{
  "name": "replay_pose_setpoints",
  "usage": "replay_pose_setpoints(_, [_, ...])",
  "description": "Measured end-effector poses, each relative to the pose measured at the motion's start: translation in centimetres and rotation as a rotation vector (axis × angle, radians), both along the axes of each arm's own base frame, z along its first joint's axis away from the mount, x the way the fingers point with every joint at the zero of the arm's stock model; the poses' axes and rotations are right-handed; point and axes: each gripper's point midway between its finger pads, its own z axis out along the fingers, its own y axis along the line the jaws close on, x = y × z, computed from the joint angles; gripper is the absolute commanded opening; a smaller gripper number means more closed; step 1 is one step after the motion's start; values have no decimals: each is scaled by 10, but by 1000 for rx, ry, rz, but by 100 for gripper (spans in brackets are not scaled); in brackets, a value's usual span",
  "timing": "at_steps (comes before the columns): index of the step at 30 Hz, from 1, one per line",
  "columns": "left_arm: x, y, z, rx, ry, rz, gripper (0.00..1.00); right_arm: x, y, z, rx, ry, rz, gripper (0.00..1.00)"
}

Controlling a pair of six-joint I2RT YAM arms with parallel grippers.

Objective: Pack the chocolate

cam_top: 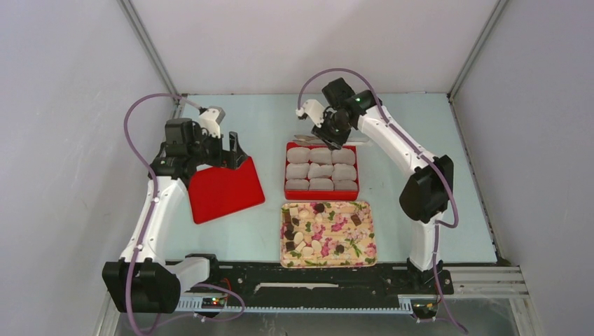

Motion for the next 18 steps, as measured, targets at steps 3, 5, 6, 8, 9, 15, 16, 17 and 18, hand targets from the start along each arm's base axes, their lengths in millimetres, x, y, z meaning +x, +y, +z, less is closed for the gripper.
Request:
replay_pose_setpoints(3, [0, 0, 0, 0, -1, 0, 97, 10, 5, -1, 14, -4, -12, 24])
replay_pose_setpoints(5, [0, 0, 0, 0, -1, 0, 97, 12, 8, -4, 16, 4, -12, 24])
replay_pose_setpoints(6, [0, 0, 0, 0, -2, 0, 97, 12, 10, -7, 15, 11, -10, 24])
replay_pose_setpoints(8, [0, 0, 1, 0, -4, 0, 97, 11, 12, -14, 10, 31, -7, 24])
replay_pose_setpoints(9, [-1, 0, 1, 0, -6, 0, 97, 10, 13, -19, 6, 42, -5, 24])
replay_pose_setpoints(15, [-1, 0, 1, 0, -5, 0, 97, 7, 14, -37, -16, 91, -11, 26])
replay_pose_setpoints(16, [-1, 0, 1, 0, -5, 0, 97, 7, 14, -38, -16, 93, -13, 27])
replay_pose_setpoints(17, [-1, 0, 1, 0, -5, 0, 97, 8, 14, -38, -16, 93, -15, 27])
replay_pose_setpoints(18, [-1, 0, 1, 0, -5, 0, 97, 8, 14, -38, -15, 93, -15, 28])
